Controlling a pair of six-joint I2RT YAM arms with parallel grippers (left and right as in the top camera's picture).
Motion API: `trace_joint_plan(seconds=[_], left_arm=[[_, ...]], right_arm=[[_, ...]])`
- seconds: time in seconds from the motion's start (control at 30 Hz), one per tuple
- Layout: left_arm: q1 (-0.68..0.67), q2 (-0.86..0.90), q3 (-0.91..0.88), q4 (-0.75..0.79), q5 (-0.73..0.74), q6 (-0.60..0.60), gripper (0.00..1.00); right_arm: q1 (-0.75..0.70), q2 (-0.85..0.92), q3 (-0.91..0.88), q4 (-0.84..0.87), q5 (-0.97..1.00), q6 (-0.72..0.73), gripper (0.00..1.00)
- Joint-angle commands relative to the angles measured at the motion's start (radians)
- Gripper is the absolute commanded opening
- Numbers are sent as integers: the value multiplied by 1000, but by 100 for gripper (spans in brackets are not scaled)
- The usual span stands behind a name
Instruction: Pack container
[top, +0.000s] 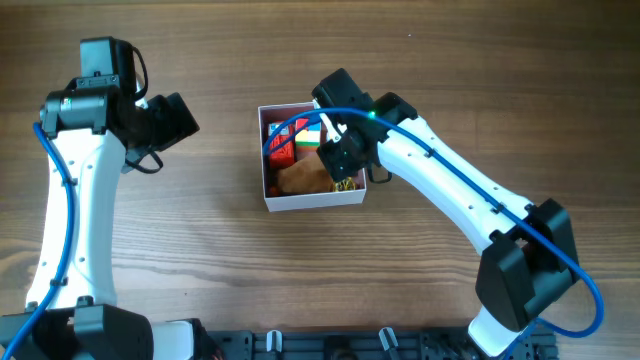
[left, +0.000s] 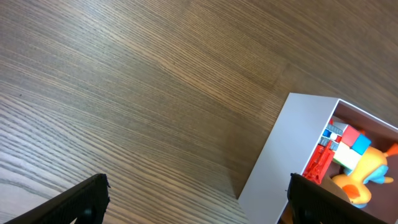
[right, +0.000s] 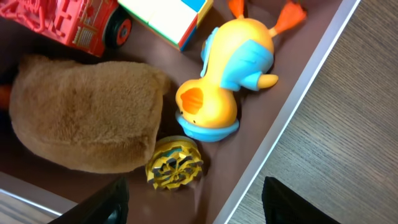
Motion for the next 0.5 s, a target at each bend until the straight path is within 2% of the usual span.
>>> trace_joint_plan(seconds=[0.0, 0.07, 0.13, 0.2, 0.3, 0.33, 0.47], left_arm=[[6, 3, -9, -6, 11, -5, 92], [6, 3, -9, -9, 11, -2, 92], [6, 3, -9, -8, 11, 16, 90], [6, 3, -9, 0, 10, 59, 89], [-25, 3, -9, 66, 6, 107, 100], [-48, 3, -9, 95, -5, 123, 100], [-97, 4, -9, 150, -109, 124, 100]], right_arm=[[-6, -36, 20, 48, 61, 108, 69], [-36, -117, 58, 53, 158, 187, 75], [-104, -212, 89, 52, 196, 238, 100], [-232, -313, 97, 65, 119, 246, 100], [-447, -375, 97, 28, 94, 209, 100], [-503, -384, 97, 29, 94, 186, 100], [-629, -399, 97, 18, 85, 146, 100]])
